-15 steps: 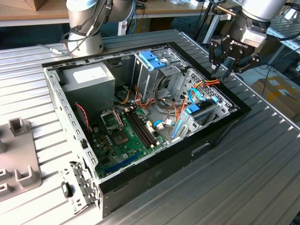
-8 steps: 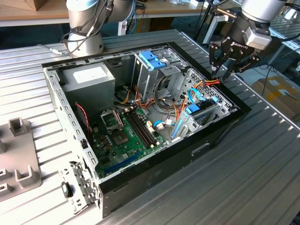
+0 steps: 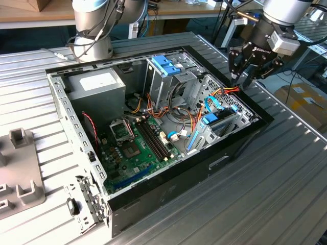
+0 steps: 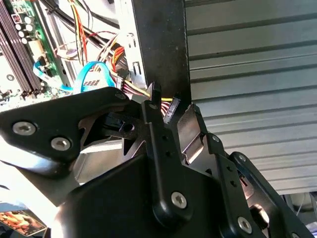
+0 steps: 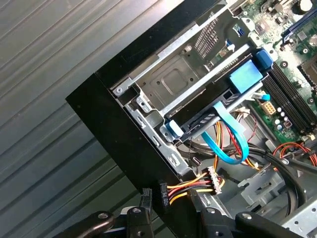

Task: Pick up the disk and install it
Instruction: 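Insert the second disk wire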

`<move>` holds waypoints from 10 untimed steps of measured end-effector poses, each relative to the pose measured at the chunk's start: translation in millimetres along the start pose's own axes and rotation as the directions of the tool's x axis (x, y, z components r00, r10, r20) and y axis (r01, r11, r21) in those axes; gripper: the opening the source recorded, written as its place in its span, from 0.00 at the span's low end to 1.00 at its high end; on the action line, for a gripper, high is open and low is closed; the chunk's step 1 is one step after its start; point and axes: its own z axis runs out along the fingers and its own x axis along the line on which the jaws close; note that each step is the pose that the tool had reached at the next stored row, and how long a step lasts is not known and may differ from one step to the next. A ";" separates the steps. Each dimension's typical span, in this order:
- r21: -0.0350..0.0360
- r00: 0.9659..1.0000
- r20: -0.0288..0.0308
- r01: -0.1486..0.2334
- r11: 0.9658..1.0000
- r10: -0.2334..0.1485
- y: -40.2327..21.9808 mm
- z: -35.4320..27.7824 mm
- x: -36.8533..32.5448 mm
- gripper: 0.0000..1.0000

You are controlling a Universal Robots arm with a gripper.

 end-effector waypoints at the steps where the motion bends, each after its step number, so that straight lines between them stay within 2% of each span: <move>1: -0.001 1.000 -0.001 0.000 1.000 0.000 0.7 0.0 0.7 0.42; 4: -0.003 1.000 -0.002 0.001 1.000 -0.001 6.9 0.1 5.6 0.42; 10: -0.003 1.000 -0.002 0.003 1.000 -0.003 8.2 0.8 5.8 0.42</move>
